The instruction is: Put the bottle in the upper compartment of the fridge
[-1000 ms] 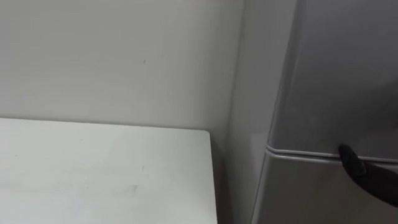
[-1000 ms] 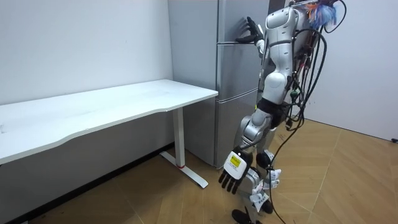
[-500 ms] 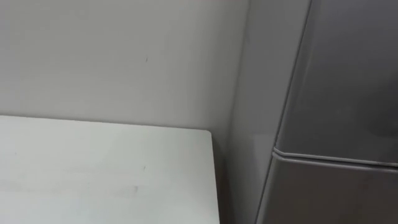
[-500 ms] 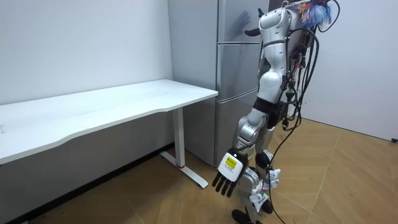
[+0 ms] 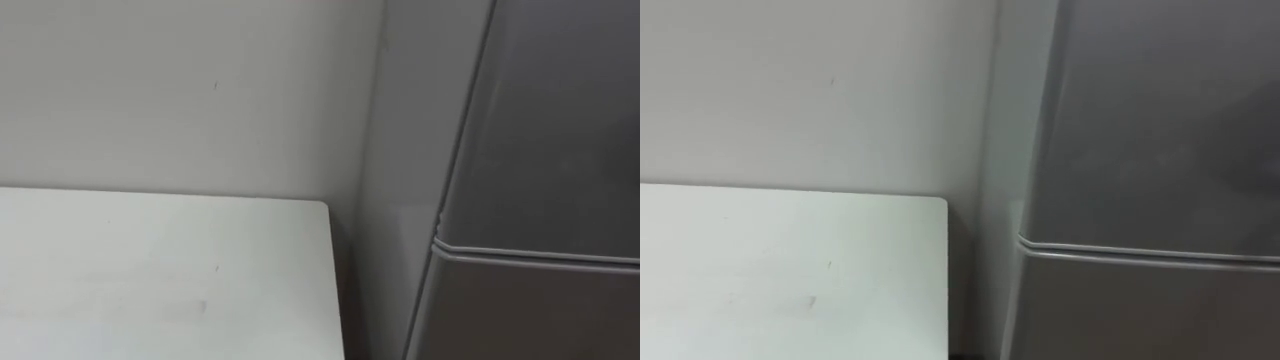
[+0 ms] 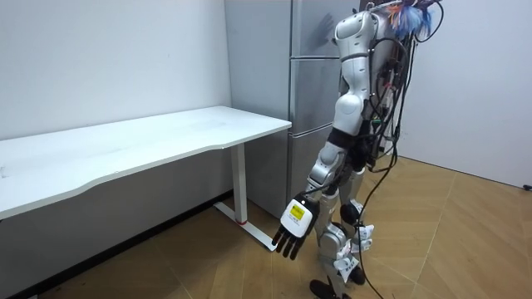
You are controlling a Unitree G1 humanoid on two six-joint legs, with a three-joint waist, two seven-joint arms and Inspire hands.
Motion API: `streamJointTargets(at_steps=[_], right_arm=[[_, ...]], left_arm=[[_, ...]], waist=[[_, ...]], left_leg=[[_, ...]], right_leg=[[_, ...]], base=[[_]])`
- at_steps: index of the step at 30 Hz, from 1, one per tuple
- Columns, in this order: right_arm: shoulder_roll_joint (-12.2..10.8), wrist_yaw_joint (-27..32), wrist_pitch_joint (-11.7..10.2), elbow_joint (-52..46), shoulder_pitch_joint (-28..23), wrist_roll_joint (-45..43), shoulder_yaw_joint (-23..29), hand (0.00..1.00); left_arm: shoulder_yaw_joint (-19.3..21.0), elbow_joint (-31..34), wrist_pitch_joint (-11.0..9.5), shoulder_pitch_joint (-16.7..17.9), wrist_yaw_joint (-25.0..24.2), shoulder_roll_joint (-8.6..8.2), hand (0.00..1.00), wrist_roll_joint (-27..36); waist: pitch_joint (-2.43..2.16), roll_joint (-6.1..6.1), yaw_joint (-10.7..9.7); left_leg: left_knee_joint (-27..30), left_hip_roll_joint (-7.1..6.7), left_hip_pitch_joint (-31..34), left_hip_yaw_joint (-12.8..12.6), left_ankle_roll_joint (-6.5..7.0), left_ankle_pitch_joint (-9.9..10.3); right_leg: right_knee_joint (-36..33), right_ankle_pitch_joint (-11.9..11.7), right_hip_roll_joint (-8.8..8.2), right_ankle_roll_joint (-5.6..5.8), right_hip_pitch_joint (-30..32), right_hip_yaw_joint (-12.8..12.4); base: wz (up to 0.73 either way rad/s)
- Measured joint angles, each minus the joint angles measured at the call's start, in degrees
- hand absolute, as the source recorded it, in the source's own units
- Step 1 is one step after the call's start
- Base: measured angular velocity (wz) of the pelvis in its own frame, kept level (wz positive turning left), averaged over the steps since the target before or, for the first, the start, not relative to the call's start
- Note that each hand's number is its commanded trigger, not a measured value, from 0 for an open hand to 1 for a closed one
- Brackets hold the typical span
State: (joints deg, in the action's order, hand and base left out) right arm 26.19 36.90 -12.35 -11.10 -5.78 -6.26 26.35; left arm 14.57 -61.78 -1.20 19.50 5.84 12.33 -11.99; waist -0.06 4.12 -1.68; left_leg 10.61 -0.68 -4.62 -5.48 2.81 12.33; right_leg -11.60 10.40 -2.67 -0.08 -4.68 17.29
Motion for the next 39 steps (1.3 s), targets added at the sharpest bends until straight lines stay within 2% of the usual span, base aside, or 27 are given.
streamJointTargets(at_steps=[6, 9, 11, 13, 14, 19, 22, 25, 27, 28, 33, 35, 39], right_arm=[[-0.1, 1.05, 0.57, 0.22, -1.38, 7.77, 1.86, 0.0], [-0.2, 2.74, 1.73, 2.32, -2.72, 12.65, 2.6, 0.0], [-0.39, 3.0, 2.66, 3.87, -4.15, 16.26, 4.02, 0.0], [-0.81, 3.67, 3.66, 4.0, -4.91, 19.87, 4.62, 0.0], [-1.46, 4.36, 3.71, 4.48, -4.95, 21.26, 4.64, 0.0], [-4.54, 6.67, 3.84, 8.39, -7.55, 24.46, 4.61, 0.0], [-5.87, 8.65, 4.24, 8.56, -9.31, 27.66, 4.62, 0.0], [-6.67, 10.56, 4.18, 9.59, -11.12, 31.52, 4.68, 0.0], [-7.56, 11.83, 4.07, 11.32, -11.06, 33.18, 4.66, 0.0], [-8.21, 12.34, 3.63, 13.55, -10.94, 33.86, 4.36, 0.0], [-11.5, 12.32, 3.61, 23.63, -11.17, 35.86, 3.1, 0.0], [-12.88, 11.89, 3.69, 26.39, -11.63, 40.1, 1.34, 0.0], [-14.06, 9.85, 3.66, 32.24, -12.33, 47.03, -1.04, 0.0]], left_arm=[[-0.1, 0.63, 0.37, 0.14, 0.35, -0.1, 0.0, 0.25], [-0.09, 1.35, 0.85, 0.17, 1.38, -0.13, 0.0, 0.2], [-0.08, 1.87, 1.16, 0.24, 1.52, -0.14, 0.0, 0.17], [-0.17, 2.12, 1.39, 0.48, 1.57, -0.17, 0.0, 0.6], [-0.25, 2.12, 1.57, 0.52, 1.98, -0.3, 0.0, 0.8], [-0.27, 2.11, 1.71, 0.56, 2.83, -0.58, 0.0, 1.31], [-0.25, 2.1, 2.18, 0.61, 2.85, -0.9, 0.0, 1.52], [-0.28, 2.24, 2.25, 0.97, 3.83, -1.09, 0.0, 3.46], [-0.66, 2.56, 2.23, 0.99, 4.79, -1.33, 0.0, 4.32], [-1.37, 2.73, 2.24, 0.98, 4.99, -1.34, 0.0, 5.22], [-1.54, 2.8, 2.05, 0.32, 5.99, -1.88, 0.0, 7.99], [-1.51, 2.75, 2.05, 0.39, 6.48, -2.34, 0.0, 8.01], [-1.49, 2.82, 2.06, 0.37, 6.47, -2.55, 0.0, 7.99]], waist=[[0.06, -0.19, -1.02], [-0.06, -0.33, -1.37], [-0.39, -0.46, -1.42], [-0.31, -0.69, -1.59], [-0.18, -0.8, -1.85], [-0.16, -1.35, -2.51], [-0.28, -1.57, -2.81], [-0.58, -2.02, -2.95], [-0.52, -2.11, -2.92], [-0.52, -2.12, -2.84], [-0.4, -2.36, -2.72], [-0.32, -2.41, -2.52], [-0.08, -2.76, -2.54]], left_leg=[[0.19, 0.0, 0.02, -0.63, 0.05, 0.04], [0.04, 0.0, 0.01, -0.53, 0.06, 0.04], [0.03, 0.0, -0.02, -0.46, 0.05, 0.05], [0.03, 0.01, -0.05, -0.46, 0.05, 0.05], [0.05, 0.02, -0.04, -0.47, 0.05, 0.05], [-0.08, 0.05, 0.18, -0.51, 0.01, 0.08], [-0.19, -0.01, 1.11, -0.58, 0.01, 0.07], [-0.09, -0.04, 0.81, -0.59, 0.02, 0.07], [-0.14, -0.03, 0.8, -0.62, 0.02, 0.07], [-0.17, 0.0, 0.79, -0.81, 0.02, 0.07], [-0.5, 0.0, 0.69, -0.82, 0.02, 0.07], [-1.04, -0.01, 0.37, -1.15, 0.01, 0.07], [-1.08, -0.03, 0.29, -1.43, 0.02, 0.08]], right_leg=[[0.33, 0.01, 0.31, 0.03, 0.04, -1.61], [0.4, 0.01, 0.3, 0.04, 0.04, -1.48], [0.72, -0.01, 0.33, 0.06, -0.1, -1.48], [0.73, -0.01, 0.35, 0.06, -0.2, -1.41], [0.73, -0.02, 0.38, 0.06, -0.21, -1.39], [0.74, 0.0, 0.33, 0.04, -0.01, -1.55], [0.79, 0.02, 0.42, 0.05, 0.91, -1.57], [0.95, 0.02, 0.48, 0.06, 0.72, -1.77], [0.98, 0.01, 0.58, 0.06, 0.71, -2.09], [0.98, 0.01, 0.78, 0.06, 0.72, -3.11], [0.88, 0.02, 0.77, 0.05, 0.58, -3.33], [0.79, 0.08, 0.8, 0.05, 0.76, -3.97], [1.02, 0.18, 0.8, 0.1, 0.76, -4.62]], base=[[-0.01], [0.0], [0.0], [0.0], [0.0], [0.0], [0.0], [0.0], [-0.02], [0.0], [0.01], [-0.09], [-0.04]])
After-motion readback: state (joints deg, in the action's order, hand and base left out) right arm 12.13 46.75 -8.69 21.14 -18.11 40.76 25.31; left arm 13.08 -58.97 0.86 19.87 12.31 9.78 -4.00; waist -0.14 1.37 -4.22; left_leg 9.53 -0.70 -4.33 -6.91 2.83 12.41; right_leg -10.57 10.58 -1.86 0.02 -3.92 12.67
